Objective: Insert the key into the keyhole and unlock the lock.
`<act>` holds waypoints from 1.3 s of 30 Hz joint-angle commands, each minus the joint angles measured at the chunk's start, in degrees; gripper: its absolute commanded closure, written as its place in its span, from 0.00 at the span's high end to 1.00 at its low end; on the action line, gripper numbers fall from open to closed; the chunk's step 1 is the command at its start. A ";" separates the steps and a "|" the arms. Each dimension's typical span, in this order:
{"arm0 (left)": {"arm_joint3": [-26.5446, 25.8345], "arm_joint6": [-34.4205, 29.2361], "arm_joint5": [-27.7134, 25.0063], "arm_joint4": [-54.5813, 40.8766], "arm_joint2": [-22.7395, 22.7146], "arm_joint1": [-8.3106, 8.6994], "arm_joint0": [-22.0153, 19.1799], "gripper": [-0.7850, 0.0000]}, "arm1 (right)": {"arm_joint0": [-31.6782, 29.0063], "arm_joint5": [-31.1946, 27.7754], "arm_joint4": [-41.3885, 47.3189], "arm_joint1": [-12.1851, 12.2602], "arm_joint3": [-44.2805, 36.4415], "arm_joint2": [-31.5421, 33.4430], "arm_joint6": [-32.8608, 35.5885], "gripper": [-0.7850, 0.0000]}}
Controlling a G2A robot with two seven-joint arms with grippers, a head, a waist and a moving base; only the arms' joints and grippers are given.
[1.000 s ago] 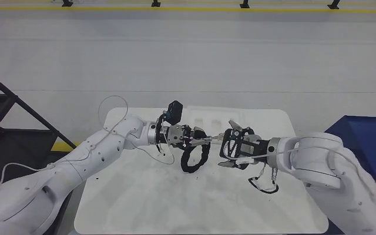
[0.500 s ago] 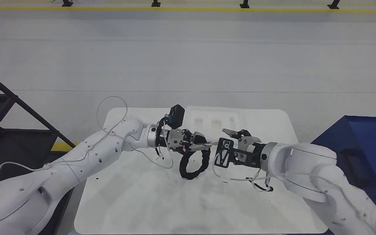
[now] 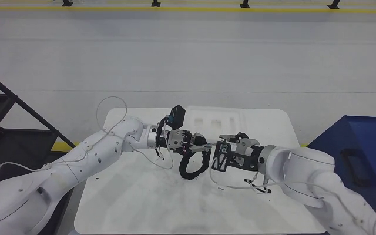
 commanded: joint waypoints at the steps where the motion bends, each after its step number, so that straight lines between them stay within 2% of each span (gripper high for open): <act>1: -0.08 -0.20 0.00 -0.11 0.00 0.00 -0.01 0.00 | -0.10 -0.07 0.07 0.01 -0.16 0.06 0.12 0.26; 4: -0.18 -0.35 0.00 -0.30 0.00 -0.01 -0.01 0.00 | -0.24 -0.25 0.48 0.03 -0.29 0.11 0.28 0.16; 8: -0.14 -0.45 0.00 -0.46 0.00 -0.02 -0.02 0.00 | -0.34 -0.08 2.26 0.02 0.04 0.33 0.60 0.09; 11: 0.02 -0.63 0.00 -0.53 0.00 -0.08 0.02 0.00 | -0.31 0.30 4.20 -0.01 0.51 0.55 0.76 0.00; 15: 0.07 -0.58 0.00 -0.43 0.00 -0.14 -0.01 0.00 | -0.40 2.34 9.95 -0.09 2.15 1.77 -0.33 0.00; 27: -0.05 0.69 0.00 1.25 0.00 -0.35 -0.14 0.00 | 0.01 7.95 25.29 -0.08 6.33 4.03 2.36 0.00; 28: 0.05 0.93 0.00 1.40 0.00 -0.37 -0.10 0.00 | -0.01 8.40 26.38 -0.08 6.68 4.08 2.58 0.07; 29: 0.15 1.11 0.00 1.60 0.00 -0.39 -0.02 0.00 | -0.05 8.62 27.61 -0.07 7.11 4.10 2.90 0.47; 30: 0.33 1.21 0.00 1.92 0.00 -0.41 0.07 0.00 | 0.03 8.71 28.46 -0.05 7.39 4.21 3.19 1.00; 39: 5.81 1.26 0.00 6.74 -0.03 -1.16 1.31 0.00 | -0.51 9.05 35.71 0.23 9.06 6.57 2.04 1.00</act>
